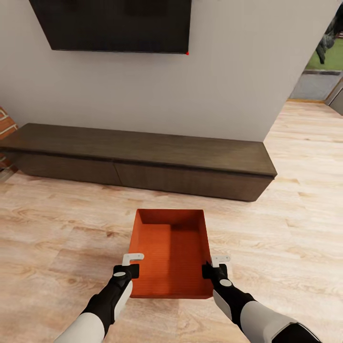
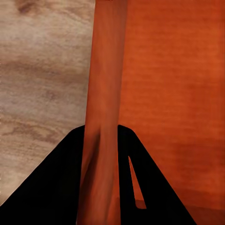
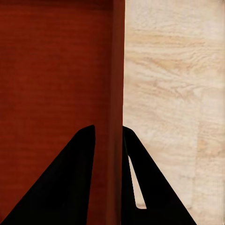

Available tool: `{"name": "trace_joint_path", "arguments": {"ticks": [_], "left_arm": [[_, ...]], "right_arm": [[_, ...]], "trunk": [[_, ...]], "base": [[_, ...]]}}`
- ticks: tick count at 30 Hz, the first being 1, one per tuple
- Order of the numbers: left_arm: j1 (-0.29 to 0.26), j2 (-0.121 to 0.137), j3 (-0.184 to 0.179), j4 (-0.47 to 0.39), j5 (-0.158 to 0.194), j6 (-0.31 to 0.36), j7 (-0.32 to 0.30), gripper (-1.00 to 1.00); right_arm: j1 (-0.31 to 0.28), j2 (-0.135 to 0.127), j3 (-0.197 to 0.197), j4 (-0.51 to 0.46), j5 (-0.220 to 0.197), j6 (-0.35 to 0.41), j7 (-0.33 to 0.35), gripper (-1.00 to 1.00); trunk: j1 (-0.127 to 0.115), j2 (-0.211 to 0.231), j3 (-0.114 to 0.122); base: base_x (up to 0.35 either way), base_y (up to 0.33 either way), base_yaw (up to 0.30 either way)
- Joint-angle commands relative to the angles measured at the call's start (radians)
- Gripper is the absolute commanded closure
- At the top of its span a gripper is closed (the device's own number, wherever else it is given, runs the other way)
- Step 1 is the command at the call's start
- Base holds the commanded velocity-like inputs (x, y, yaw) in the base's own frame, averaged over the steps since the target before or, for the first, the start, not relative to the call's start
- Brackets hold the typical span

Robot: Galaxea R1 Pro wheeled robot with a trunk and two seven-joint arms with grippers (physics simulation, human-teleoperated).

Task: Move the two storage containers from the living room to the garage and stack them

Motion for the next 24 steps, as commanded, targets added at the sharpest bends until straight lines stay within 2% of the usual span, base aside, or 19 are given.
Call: {"name": "trace_joint_path", "arguments": {"ticks": [1, 8, 15, 24], "left_arm": [[0.000, 0.000, 0.011, -0.003, 0.007, 0.010, 0.010, 1.00], [-0.001, 0.011, 0.012, 0.037, 0.013, 0.006, 0.008, 1.00], [-0.001, 0.024, 0.014, 0.104, 0.042, -0.101, 0.008, 1.00], [-0.001, 0.027, 0.015, 0.123, 0.047, -0.118, 0.007, 1.00]], "right_arm": [[0.000, 0.000, -0.015, 0.001, -0.010, -0.006, -0.002, 1.00], [0.000, 0.000, -0.013, 0.003, -0.011, -0.006, -0.001, 1.00], [0.001, -0.001, -0.014, 0.008, -0.013, -0.005, -0.001, 1.00], [-0.005, -0.001, -0.015, 0.010, -0.015, -0.005, 0.000, 1.00]], "trunk": [[-0.004, 0.007, 0.003], [-0.031, 0.056, 0.025], [-0.058, 0.105, 0.047], [-0.092, 0.168, 0.075]], "base": [[0.000, 0.000, 0.000], [0.000, 0.000, 0.000], [0.000, 0.000, 0.000], [0.000, 0.000, 0.000]]}}
